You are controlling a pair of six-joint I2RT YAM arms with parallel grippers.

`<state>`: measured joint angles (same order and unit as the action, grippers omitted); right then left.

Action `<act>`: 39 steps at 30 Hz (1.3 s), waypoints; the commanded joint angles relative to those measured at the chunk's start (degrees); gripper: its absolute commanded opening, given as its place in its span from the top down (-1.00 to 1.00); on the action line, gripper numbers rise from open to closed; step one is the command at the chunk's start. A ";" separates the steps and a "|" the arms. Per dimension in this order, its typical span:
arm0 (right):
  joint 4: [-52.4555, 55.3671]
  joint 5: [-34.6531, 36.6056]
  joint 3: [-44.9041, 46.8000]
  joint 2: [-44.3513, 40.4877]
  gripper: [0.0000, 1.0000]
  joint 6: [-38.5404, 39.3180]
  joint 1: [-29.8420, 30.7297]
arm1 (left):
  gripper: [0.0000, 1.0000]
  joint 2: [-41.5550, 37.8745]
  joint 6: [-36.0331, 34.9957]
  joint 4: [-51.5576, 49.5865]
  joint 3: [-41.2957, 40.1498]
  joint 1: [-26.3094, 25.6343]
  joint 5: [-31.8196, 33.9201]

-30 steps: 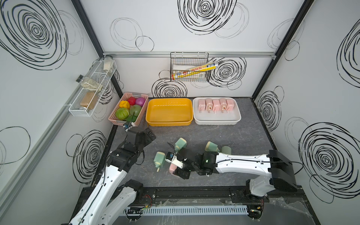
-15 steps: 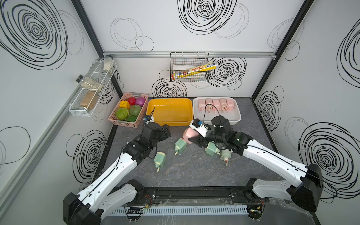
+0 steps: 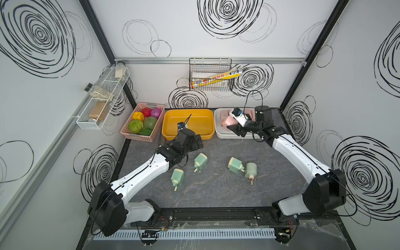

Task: Place the pencil sharpeners by color into the storage box
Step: Place the pencil sharpener in the storage box.

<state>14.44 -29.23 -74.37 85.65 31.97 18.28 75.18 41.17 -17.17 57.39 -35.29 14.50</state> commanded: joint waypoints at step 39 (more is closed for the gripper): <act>41.12 0.19 -41.83 43.39 1.00 42.61 -8.43 | -0.98 35.82 -10.00 3.43 32.36 2.77 -2.21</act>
<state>52.82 -26.89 -114.04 128.49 72.44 9.15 109.47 32.51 -13.89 87.29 -33.98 14.28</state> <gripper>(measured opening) 0.577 0.992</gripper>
